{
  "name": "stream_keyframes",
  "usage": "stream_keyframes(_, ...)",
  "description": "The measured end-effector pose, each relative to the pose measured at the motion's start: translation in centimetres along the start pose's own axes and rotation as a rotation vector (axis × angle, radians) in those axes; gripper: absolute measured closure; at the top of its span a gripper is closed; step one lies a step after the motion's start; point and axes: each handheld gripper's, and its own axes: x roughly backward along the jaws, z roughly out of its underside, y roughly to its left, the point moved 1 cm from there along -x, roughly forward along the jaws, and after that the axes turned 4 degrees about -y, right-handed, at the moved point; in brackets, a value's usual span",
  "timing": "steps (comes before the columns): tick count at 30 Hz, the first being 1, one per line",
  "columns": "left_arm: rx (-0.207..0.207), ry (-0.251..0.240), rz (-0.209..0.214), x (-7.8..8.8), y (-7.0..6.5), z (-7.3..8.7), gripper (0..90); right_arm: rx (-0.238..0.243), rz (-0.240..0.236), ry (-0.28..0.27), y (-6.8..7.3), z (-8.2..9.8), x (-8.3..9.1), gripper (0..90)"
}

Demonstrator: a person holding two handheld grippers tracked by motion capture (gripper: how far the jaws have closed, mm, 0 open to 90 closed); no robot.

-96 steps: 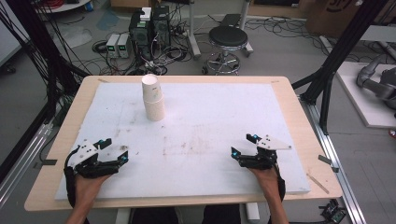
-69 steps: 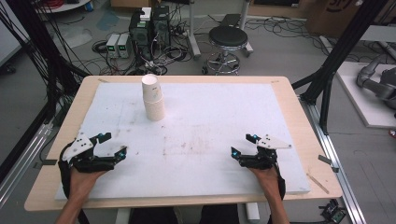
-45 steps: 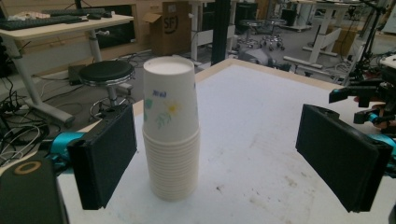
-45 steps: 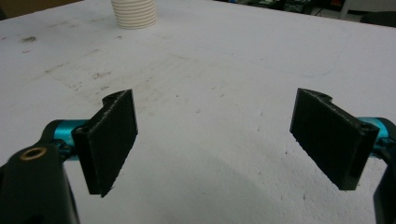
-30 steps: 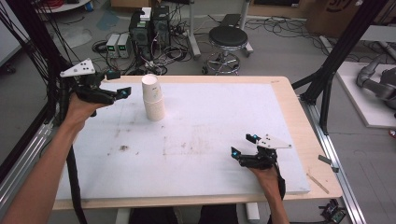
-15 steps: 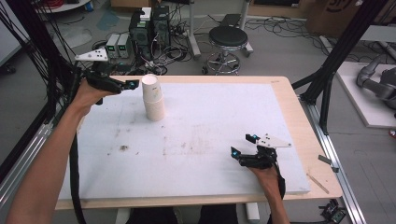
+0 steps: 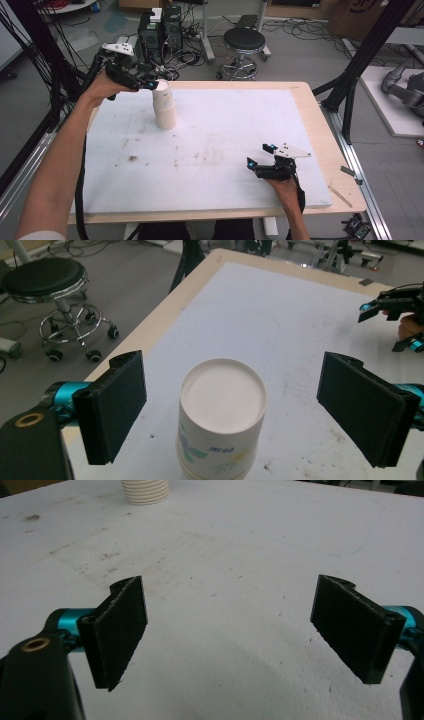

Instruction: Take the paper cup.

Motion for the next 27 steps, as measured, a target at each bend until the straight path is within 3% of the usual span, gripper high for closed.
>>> stream_keyframes(7, -0.020, 0.127, 0.022, -2.0, 0.1, -0.4, 12.4, 0.003, -0.002, -0.005, -0.1, 0.0, 0.0, 15.1)
stream_keyframes(11, -0.029, 0.188, 0.013, -2.8, 0.1, -0.1, 12.4, 0.005, -0.002, -0.006, 0.0, 0.0, 0.0, 15.1)
stream_keyframes(27, -0.026, 0.238, -0.017, -3.5, 0.2, 0.1, 16.1, 0.002, -0.003, -0.004, 0.0, 0.0, 0.0, 15.1)
